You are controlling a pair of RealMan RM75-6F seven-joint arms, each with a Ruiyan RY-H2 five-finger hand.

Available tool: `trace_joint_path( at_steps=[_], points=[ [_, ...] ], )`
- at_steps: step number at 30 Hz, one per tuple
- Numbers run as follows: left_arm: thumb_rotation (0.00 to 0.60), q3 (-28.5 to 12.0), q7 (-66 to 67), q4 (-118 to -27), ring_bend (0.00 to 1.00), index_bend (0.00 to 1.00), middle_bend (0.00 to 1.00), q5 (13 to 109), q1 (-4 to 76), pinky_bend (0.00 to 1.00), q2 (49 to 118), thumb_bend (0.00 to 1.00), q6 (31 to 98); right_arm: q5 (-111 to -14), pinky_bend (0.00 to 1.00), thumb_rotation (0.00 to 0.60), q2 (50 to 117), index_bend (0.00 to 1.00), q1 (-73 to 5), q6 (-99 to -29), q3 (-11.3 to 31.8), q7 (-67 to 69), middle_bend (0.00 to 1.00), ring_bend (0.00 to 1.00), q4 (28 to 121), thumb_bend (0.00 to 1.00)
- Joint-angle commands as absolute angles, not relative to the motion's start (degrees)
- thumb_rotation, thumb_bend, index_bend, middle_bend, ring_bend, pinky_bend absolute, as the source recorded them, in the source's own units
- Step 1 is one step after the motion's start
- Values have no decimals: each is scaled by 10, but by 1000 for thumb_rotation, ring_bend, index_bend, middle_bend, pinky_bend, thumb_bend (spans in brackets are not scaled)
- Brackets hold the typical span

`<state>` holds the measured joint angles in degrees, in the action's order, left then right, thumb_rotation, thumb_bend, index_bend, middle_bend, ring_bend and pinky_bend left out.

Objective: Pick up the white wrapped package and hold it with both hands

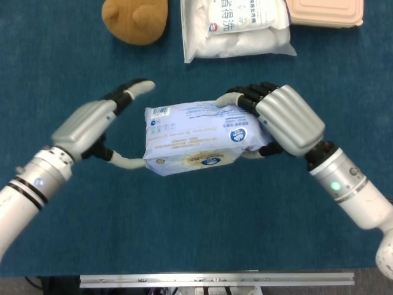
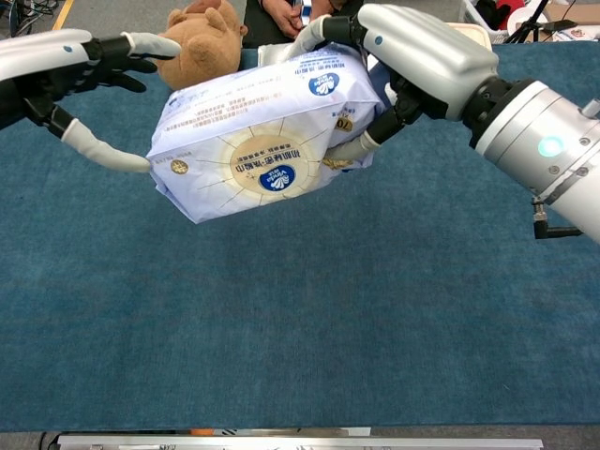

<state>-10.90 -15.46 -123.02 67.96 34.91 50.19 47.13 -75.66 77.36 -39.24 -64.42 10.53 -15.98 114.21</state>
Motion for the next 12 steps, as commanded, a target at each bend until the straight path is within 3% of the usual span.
trace_joint_path(
  at_steps=[1,12],
  points=[
    [600,-107,-163,-1221,0,0,0,685,339,94,492,96,481,-766,708,600,763,549,-385,-651,102,-154,474,559,1150,482],
    [600,-111,-184,-1210,0,0,0,693,328,94,468,96,492,-788,708,600,744,549,-370,-657,89,-149,474,566,1162,481]
  ],
)
